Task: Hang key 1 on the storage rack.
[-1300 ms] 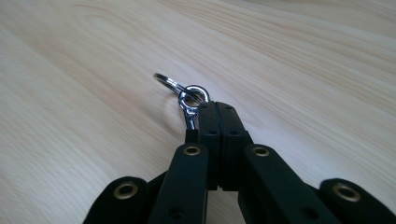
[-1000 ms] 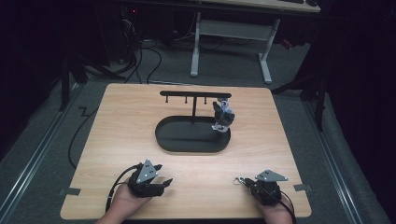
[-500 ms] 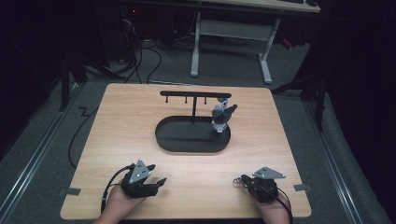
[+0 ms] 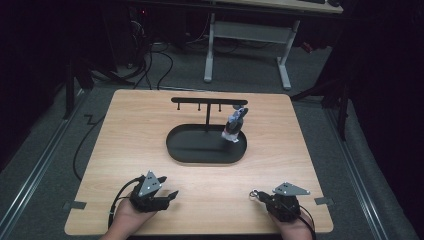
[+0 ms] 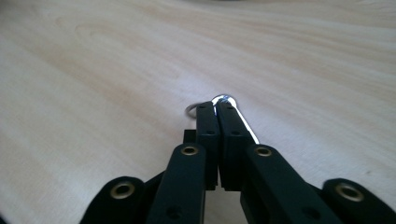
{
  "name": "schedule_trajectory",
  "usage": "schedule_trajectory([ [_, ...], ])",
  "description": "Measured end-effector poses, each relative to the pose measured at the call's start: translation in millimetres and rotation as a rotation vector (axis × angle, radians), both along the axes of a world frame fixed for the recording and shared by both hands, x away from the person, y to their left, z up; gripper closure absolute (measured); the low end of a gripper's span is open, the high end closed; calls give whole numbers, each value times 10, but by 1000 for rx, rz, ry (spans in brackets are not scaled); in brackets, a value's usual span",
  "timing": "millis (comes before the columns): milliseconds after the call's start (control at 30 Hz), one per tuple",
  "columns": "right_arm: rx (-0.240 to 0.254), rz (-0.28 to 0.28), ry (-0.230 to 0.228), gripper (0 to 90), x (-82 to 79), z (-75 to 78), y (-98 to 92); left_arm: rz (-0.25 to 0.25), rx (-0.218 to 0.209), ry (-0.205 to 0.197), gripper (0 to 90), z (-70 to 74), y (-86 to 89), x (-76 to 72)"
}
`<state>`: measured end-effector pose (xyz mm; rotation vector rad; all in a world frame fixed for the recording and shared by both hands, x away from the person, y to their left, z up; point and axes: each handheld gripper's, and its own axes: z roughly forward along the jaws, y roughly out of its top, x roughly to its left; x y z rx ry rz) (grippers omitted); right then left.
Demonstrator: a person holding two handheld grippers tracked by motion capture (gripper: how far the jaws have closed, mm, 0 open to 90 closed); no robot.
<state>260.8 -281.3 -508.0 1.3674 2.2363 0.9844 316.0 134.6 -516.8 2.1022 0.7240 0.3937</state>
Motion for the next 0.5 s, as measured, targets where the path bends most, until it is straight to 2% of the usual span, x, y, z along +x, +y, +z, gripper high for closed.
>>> schedule_trajectory([
  [67, -31, 33, 33, 900, -17, -40, 53, -3, 3, -2, 354, -3, -15, 2],
  [100, -31, 33, 33, 900, -17, -40, 53, -3, 3, -2, 354, -3, -15, 2],
  [133, -31, 46, 55, 900, -5, -69, 82, -5, 2, -4, 354, 1, -18, -4],
  [333, -43, 58, 53, 900, 41, -105, 137, 5, -2, -2, 354, 2, 14, -2],
  [500, -28, 43, 41, 900, 120, -105, 135, 18, 2, -2, 354, -2, 59, -29],
])
